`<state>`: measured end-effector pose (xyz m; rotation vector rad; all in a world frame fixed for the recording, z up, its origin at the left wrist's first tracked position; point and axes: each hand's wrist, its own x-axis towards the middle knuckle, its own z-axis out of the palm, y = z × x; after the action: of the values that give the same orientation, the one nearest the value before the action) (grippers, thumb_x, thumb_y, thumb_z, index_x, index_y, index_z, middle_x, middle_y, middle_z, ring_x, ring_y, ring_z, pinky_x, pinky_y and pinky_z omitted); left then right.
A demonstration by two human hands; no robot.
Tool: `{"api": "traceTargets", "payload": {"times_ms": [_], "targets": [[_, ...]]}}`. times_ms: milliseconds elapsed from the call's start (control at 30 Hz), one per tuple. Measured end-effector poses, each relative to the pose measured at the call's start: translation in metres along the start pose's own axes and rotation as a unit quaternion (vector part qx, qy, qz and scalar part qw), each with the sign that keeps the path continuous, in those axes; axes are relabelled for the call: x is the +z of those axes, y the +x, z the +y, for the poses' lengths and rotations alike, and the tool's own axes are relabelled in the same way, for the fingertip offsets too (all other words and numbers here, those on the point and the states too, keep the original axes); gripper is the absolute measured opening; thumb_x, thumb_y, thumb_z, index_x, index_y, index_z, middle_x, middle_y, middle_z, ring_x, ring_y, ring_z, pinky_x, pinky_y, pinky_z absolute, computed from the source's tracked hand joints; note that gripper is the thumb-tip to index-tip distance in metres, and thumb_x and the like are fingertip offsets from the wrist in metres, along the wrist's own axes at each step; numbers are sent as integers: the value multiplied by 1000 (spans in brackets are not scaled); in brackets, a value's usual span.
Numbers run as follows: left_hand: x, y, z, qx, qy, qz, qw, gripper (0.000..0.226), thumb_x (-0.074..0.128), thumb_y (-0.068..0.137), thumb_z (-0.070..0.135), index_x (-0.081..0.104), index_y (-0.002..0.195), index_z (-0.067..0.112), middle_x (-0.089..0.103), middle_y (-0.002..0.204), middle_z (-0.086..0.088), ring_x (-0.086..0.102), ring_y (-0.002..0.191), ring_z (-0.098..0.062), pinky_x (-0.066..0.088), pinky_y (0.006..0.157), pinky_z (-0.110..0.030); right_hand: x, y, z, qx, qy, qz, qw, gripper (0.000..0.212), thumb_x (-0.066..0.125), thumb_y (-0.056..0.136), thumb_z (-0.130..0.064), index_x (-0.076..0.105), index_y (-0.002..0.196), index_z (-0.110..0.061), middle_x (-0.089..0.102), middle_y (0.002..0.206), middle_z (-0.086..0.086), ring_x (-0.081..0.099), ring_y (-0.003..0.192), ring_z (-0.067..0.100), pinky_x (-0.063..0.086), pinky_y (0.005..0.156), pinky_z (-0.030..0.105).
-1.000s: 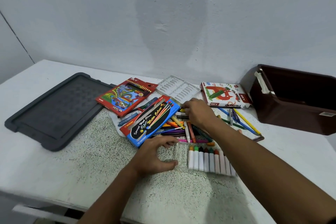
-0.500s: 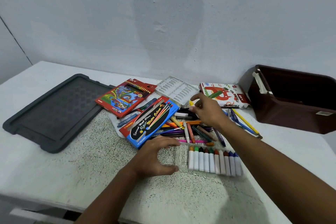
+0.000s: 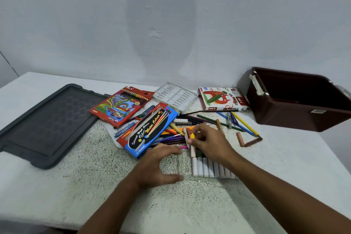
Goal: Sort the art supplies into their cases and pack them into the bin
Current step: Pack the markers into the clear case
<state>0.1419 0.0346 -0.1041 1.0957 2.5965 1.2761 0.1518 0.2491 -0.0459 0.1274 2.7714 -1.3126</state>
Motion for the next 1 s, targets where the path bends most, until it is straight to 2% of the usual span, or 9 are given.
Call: {"api": "traceTargets", "payload": {"times_ms": [100, 233, 400, 533, 633, 733, 867, 933, 1000], "targets": [[1, 0, -1, 2, 4, 0, 1000, 67, 81, 63, 57, 60, 122, 31, 58, 126, 17, 49, 119, 4, 45, 100, -27, 6, -7, 5, -12, 9, 9, 1000, 22, 71, 85, -33, 58, 102, -29, 70, 82, -3, 65, 71, 8, 51, 62, 28], [1, 0, -1, 0, 2, 8, 1000, 67, 82, 63, 55, 61, 121, 29, 59, 124, 16, 50, 117, 3, 46, 99, -27, 13, -14, 4, -21, 12, 1, 1000, 20, 71, 86, -31, 58, 102, -28, 70, 84, -6, 67, 76, 7, 55, 67, 29], [2, -1, 0, -1, 3, 9, 1000, 70, 82, 63, 54, 58, 125, 31, 58, 124, 17, 49, 117, 5, 45, 99, -24, 15, -16, 4, -46, -60, 12, 997, 26, 74, 82, -31, 65, 104, -21, 66, 87, -10, 63, 78, 2, 52, 68, 20], [3, -2, -2, -14, -2, 10, 1000, 75, 82, 62, 55, 57, 128, 29, 57, 125, 15, 50, 116, 5, 44, 100, -21, 16, -15, 9, -71, -83, 4, 994, 30, 76, 79, -33, 70, 105, -20, 67, 98, -6, 63, 88, 7, 55, 83, 33], [3, -2, -3, -16, -2, 9, 1000, 75, 82, 62, 56, 57, 128, 29, 57, 124, 14, 50, 116, 5, 44, 100, -21, 18, -15, 13, -78, -101, 9, 992, 35, 76, 79, -36, 69, 110, -21, 66, 105, -2, 60, 97, 12, 53, 88, 38], [3, -1, -4, -18, -3, 8, 1000, 76, 82, 61, 57, 57, 128, 30, 57, 124, 13, 51, 115, 4, 45, 99, -22, 19, -16, 16, -85, -106, 14, 991, 36, 75, 79, -38, 67, 111, -23, 65, 104, -4, 58, 99, 13, 52, 88, 38], [4, -2, -4, -22, -4, 5, 1000, 77, 81, 61, 59, 55, 129, 32, 57, 125, 14, 50, 115, 5, 45, 99, -22, 21, -16, 21, -98, -110, 22, 989, 35, 74, 80, -41, 67, 109, -24, 64, 100, -8, 56, 93, 7, 51, 83, 31], [4, -2, -5, -26, -2, 4, 1000, 78, 80, 61, 59, 55, 129, 32, 56, 125, 15, 50, 115, 5, 46, 98, -23, 21, -17, 24, -106, -132, 19, 985, 35, 72, 80, -46, 66, 108, -26, 61, 102, -10, 50, 95, 5, 45, 80, 26], [5, -2, -6, -29, 1, 1, 1000, 78, 80, 61, 59, 54, 130, 32, 56, 125, 16, 49, 115, 7, 46, 99, -23, 20, -19, 26, -115, -164, 6, 980, 36, 69, 80, -50, 66, 108, -29, 57, 106, -13, 44, 99, 6, 40, 83, 28]]}}
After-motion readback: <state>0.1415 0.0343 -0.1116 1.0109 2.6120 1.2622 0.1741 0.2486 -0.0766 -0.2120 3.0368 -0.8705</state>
